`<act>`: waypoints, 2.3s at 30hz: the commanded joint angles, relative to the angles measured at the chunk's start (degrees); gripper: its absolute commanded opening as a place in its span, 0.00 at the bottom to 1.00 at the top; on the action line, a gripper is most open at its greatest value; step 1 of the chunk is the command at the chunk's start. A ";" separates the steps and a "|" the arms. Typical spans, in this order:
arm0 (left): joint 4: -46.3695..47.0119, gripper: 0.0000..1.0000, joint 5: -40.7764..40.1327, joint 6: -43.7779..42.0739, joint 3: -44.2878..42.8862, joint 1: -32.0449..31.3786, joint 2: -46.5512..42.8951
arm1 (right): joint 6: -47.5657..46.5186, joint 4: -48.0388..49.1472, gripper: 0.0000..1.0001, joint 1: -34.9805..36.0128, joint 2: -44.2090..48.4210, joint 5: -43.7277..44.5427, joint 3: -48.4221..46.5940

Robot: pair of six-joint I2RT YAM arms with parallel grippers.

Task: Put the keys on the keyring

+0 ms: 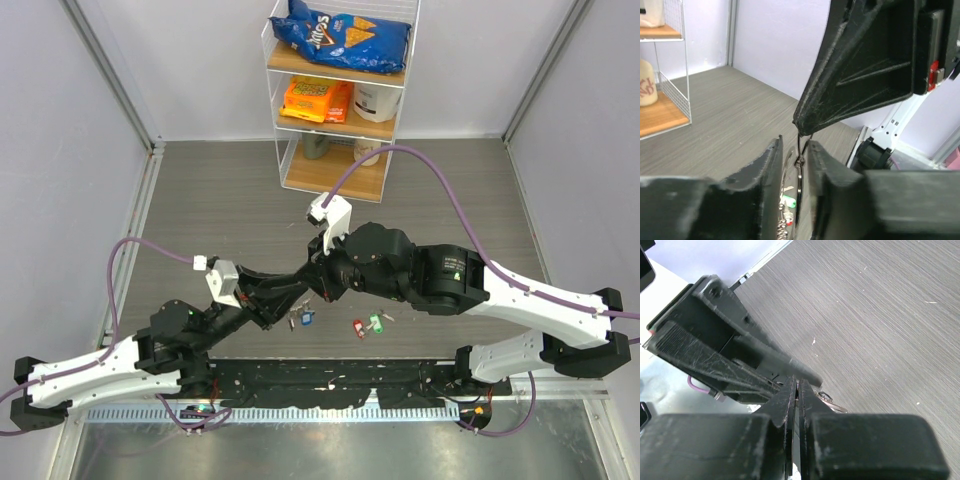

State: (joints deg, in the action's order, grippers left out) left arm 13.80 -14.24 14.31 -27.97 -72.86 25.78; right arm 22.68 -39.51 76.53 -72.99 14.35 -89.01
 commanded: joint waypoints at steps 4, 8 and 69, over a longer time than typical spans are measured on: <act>3.24 0.00 2.02 -2.08 -2.09 0.09 1.02 | 0.35 2.42 0.06 0.28 1.10 0.33 -0.90; 3.42 0.00 1.76 -2.53 -2.27 0.09 1.99 | 0.35 2.59 0.06 0.20 1.54 0.68 -0.81; 0.97 0.00 -5.44 -2.27 -4.46 0.09 2.43 | 0.61 3.21 0.06 0.28 1.80 0.15 0.50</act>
State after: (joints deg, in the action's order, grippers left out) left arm 11.55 -15.22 12.99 -30.00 -73.06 27.57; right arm 22.61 -39.86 76.34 -72.42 16.05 -88.05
